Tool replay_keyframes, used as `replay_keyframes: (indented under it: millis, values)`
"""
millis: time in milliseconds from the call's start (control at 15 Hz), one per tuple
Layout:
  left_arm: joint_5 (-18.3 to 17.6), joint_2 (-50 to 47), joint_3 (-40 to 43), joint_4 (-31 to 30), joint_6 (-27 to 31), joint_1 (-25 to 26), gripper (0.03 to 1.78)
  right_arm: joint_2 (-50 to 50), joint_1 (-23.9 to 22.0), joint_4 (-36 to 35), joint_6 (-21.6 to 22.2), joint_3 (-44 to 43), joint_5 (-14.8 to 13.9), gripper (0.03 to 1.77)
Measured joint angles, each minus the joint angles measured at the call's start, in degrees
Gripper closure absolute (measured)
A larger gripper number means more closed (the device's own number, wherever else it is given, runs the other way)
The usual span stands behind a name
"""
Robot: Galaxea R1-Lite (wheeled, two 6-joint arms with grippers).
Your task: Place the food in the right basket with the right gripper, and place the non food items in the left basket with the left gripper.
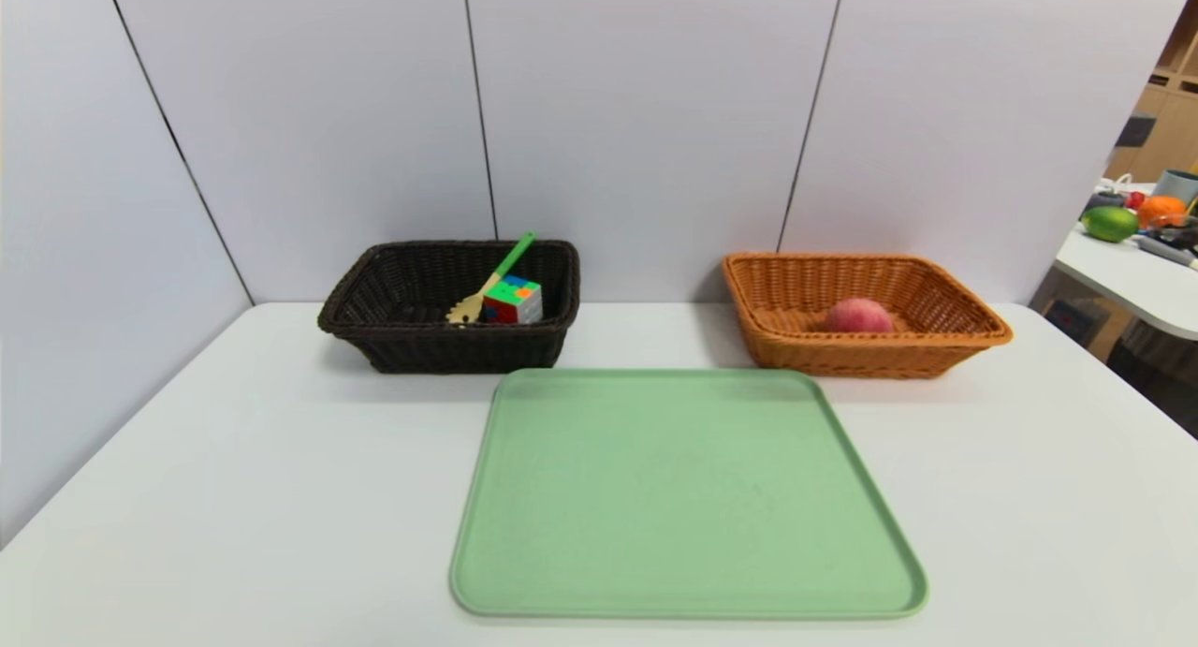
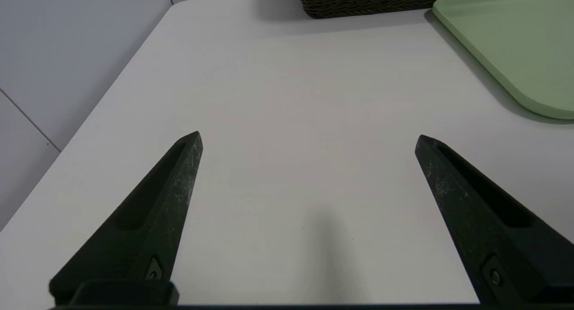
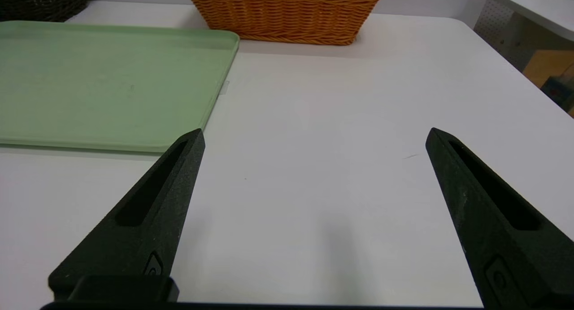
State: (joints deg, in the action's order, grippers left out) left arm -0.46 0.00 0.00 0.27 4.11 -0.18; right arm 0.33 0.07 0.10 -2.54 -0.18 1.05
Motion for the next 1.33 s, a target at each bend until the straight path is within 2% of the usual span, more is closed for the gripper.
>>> replay_keyframes:
  millis: [200,467,667,733,800,1333]
  values:
    - [0.1,0.0,0.0,-0.2,-2.3,0.0,0.12,-0.2,0.0,-0.4,0.2,0.1,0.0,0.1]
    - [0.3,0.0,0.0,-0.3,-4.0,0.0,0.12,-0.3,0.0,-0.4,1.1,0.2,-0.1,0.75]
    - [0.3,0.0,0.0,-0.4,-4.1,0.0,0.12,-0.3,0.0,-0.2,1.6,0.2,-0.7,1.05]
    - [0.3,0.0,0.0,-0.3,-4.1,0.0,0.12,-0.3,0.0,-0.3,1.6,0.2,-0.8,1.58]
    - [0.3,0.0,0.0,-0.3,-4.1,0.0,0.12,-0.3,0.0,-0.3,1.7,0.2,-0.8,1.74]
    - [0.3,0.0,0.0,-0.3,-4.0,0.0,0.12,-0.3,0.0,-0.4,1.7,0.2,-0.8,1.75]
